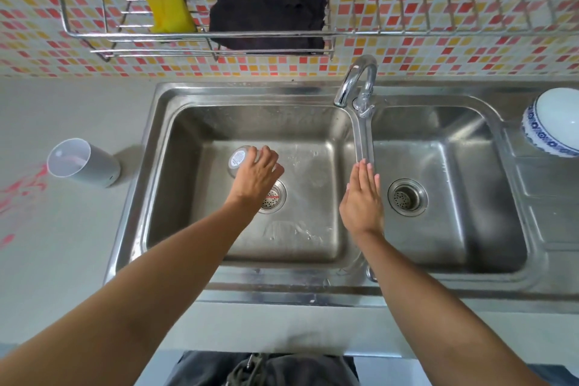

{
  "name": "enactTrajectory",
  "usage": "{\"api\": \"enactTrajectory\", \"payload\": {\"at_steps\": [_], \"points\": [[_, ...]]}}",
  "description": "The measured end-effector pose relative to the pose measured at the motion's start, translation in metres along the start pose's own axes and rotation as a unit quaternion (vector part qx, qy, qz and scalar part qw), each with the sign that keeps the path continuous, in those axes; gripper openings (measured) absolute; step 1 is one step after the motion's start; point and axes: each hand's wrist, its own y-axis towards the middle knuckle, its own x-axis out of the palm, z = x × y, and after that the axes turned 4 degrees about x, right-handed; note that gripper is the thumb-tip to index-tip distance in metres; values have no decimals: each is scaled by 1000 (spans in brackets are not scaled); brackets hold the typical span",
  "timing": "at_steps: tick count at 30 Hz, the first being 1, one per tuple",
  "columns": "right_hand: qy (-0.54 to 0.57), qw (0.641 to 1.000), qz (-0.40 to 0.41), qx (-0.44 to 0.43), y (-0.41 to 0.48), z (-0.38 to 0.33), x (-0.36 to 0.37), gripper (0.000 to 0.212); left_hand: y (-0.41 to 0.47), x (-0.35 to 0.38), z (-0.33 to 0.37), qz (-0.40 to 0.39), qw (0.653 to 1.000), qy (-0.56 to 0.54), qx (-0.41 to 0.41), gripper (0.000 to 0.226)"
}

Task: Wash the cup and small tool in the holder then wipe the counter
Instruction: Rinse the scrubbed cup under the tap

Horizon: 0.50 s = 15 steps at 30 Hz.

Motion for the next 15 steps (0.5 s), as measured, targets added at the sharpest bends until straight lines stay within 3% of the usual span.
{"api": "enactTrajectory", "payload": {"at_steps": [4, 9, 15], "points": [[9, 1000, 10, 0, 1, 0, 1, 56, -7, 2, 3, -3, 1000, -9, 2, 54], [10, 1000, 24, -5, 1, 4, 3, 58, -21, 3, 1, 20, 989, -129, -69, 73], [26, 999, 24, -5, 1, 5, 7, 54, -53, 26, -6, 61, 938, -283, -193, 86]]}}
